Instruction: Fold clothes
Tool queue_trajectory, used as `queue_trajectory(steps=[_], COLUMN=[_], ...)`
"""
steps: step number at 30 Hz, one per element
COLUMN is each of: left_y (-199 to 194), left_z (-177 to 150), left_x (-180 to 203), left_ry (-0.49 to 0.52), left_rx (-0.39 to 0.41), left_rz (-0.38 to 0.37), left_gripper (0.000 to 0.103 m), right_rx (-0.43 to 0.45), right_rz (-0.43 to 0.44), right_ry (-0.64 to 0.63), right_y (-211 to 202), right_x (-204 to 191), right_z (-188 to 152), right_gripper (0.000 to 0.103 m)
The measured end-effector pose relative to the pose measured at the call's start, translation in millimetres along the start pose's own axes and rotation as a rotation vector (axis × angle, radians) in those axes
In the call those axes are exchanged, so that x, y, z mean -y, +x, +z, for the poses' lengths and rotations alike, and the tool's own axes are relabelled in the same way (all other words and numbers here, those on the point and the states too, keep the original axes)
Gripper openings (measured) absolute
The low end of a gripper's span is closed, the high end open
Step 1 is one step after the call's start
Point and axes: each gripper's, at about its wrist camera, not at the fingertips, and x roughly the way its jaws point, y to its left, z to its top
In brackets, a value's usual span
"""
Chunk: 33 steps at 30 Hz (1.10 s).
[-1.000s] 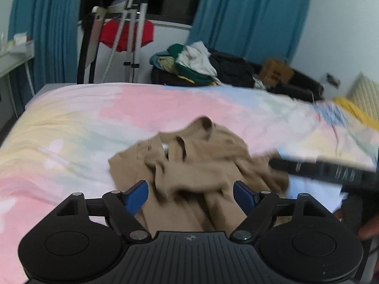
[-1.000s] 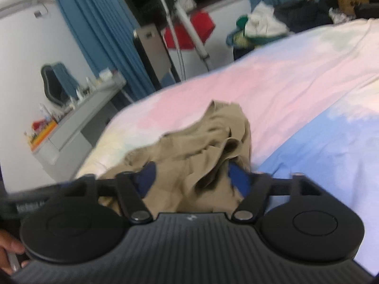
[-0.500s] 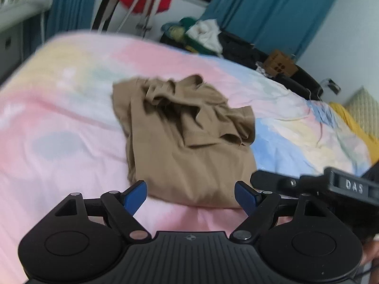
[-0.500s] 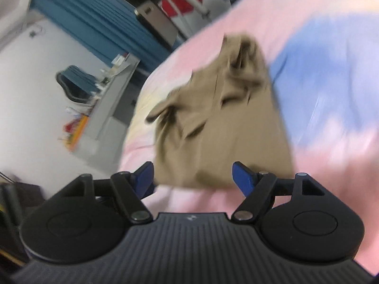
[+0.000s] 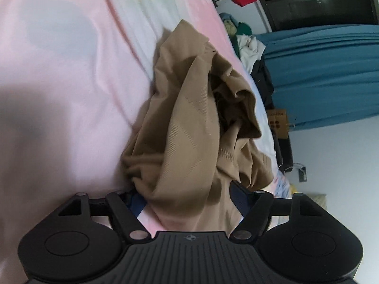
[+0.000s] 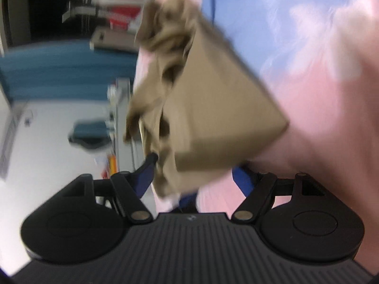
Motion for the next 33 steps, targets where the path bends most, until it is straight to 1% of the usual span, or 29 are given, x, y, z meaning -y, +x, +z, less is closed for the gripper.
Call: queue_trajectory(steps=[1, 2, 3, 4, 5, 6, 7, 8, 9, 11, 13, 15, 18, 21, 23, 26, 30, 32, 33], left_y=[1, 2, 2, 0, -2, -4, -6, -8, -9, -13, -16, -29, -54, -81, -97, -122, -153, -163, -166], left_z=[0, 0, -1, -2, -3, -3, -4, -4, -5, -6, -7, -9, -12, -21, -31, -53, -95, -110, -111], left_x=[3, 5, 8, 13, 18, 23, 28, 30, 32, 33, 36, 45, 65, 81, 85, 83, 59, 48, 47], left_ry=[0.017, 0.036, 0.047, 0.070, 0.094, 0.118, 0.144, 0.150, 0.154, 0.142, 0.127, 0.134, 0.148, 0.159, 0.152, 0.127, 0.063, 0.043, 0.030], left_rx=[0.014, 0.029, 0.040, 0.057, 0.074, 0.090, 0.106, 0.114, 0.122, 0.124, 0.123, 0.144, 0.171, 0.180, 0.169, 0.141, 0.074, 0.049, 0.048], left_rz=[-0.001, -0.001, -0.019, -0.029, -0.038, -0.047, -0.048, -0.052, -0.057, -0.063, -0.071, -0.077, -0.093, -0.105, -0.094, -0.059, 0.019, 0.036, 0.034], left_gripper=[0.049, 0.040, 0.033, 0.031, 0.028, 0.025, 0.025, 0.024, 0.023, 0.022, 0.021, 0.020, 0.019, 0.019, 0.019, 0.019, 0.019, 0.019, 0.019], right_rx=[0.054, 0.092, 0.128, 0.166, 0.189, 0.192, 0.190, 0.192, 0.197, 0.207, 0.217, 0.236, 0.249, 0.263, 0.267, 0.241, 0.189, 0.171, 0.169], right_rz=[0.030, 0.045, 0.034, 0.020, 0.015, 0.011, -0.003, -0.035, -0.041, -0.034, -0.028, -0.001, 0.030, 0.052, 0.052, 0.030, -0.008, -0.014, -0.015], right_ry=[-0.007, -0.057, -0.106, -0.146, -0.174, -0.190, -0.205, -0.217, -0.221, -0.227, -0.233, -0.272, -0.311, -0.356, -0.388, -0.401, -0.390, -0.366, -0.359], right_y=[-5, -7, -9, -11, -12, -11, -9, -7, -9, -13, -18, -28, -42, -60, -74, -91, -112, -124, -128], right_x=[-1, -6, -13, -18, -22, -24, -25, -25, -25, -26, -26, -36, -61, -85, -94, -89, -73, -64, -62], right_z=[1, 2, 2, 0, -3, -4, -5, -5, -5, -6, -6, -6, -11, -22, -35, -61, -98, -113, -117], right_gripper=[0.075, 0.074, 0.071, 0.068, 0.068, 0.067, 0.062, 0.046, 0.038, 0.019, 0.013, 0.011, 0.010, 0.010, 0.010, 0.010, 0.010, 0.010, 0.010])
